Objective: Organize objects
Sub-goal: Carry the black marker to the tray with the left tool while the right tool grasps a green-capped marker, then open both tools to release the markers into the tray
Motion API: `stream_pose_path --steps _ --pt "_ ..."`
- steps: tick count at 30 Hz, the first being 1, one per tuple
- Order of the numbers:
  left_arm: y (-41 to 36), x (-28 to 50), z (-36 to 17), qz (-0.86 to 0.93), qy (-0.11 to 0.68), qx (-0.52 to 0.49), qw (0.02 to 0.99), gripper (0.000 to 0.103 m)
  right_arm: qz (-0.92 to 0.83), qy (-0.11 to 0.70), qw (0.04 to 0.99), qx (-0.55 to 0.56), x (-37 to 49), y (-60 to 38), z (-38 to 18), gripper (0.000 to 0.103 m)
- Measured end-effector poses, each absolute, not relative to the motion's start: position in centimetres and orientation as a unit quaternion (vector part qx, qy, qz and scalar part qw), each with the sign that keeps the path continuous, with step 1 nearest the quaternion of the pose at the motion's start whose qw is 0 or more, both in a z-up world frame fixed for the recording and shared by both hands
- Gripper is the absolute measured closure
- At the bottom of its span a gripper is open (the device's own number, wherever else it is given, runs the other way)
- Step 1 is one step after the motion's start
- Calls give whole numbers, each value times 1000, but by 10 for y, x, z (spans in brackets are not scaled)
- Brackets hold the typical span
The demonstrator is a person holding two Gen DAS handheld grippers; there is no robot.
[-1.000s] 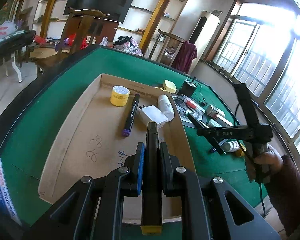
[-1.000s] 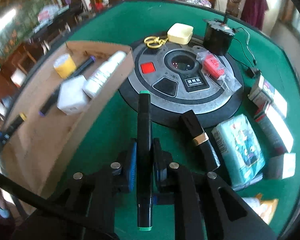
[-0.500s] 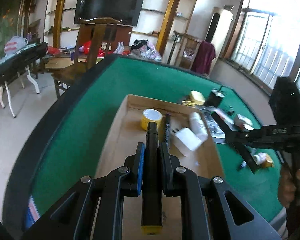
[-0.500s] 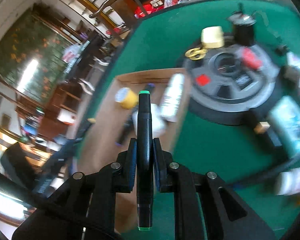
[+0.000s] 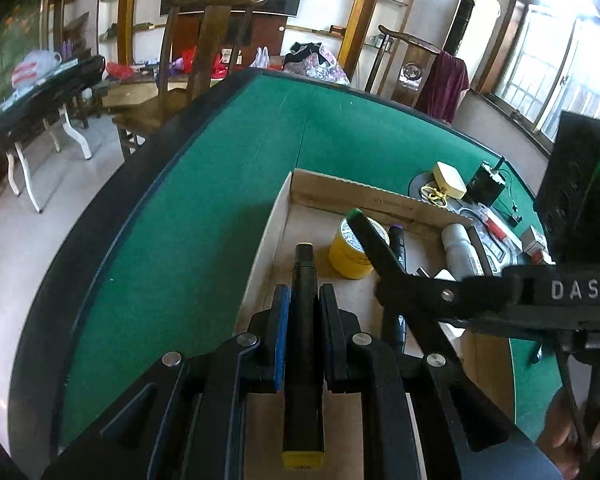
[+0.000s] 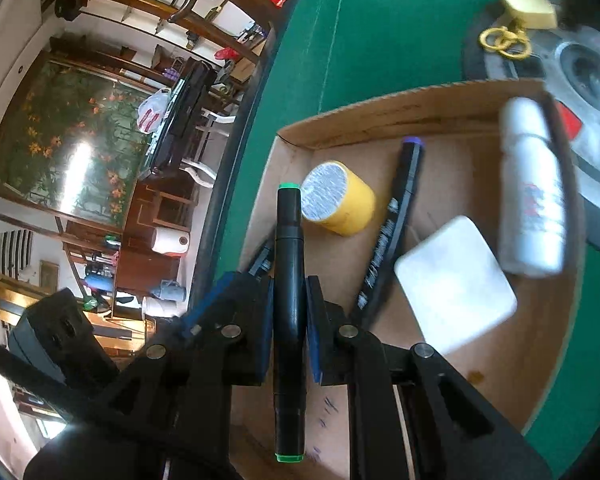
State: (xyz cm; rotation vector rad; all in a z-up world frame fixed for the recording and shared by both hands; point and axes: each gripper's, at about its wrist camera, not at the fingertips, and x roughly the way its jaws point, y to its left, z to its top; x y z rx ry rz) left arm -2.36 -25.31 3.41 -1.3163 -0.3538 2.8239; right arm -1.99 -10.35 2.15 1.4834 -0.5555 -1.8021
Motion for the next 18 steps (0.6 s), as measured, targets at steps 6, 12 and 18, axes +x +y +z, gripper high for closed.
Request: stream_pose_path --steps 6,12,18 --pt "-266 -28 27 894 -157 -419 -4 91 -706 -195 351 583 -25 -122 20 90" --pt "-279 -18 32 890 -204 -408 6 73 -717 -170 335 587 -28 -131 15 90" --pt "-285 9 58 906 -217 -364 5 52 -727 -158 323 585 -30 -129 13 89"
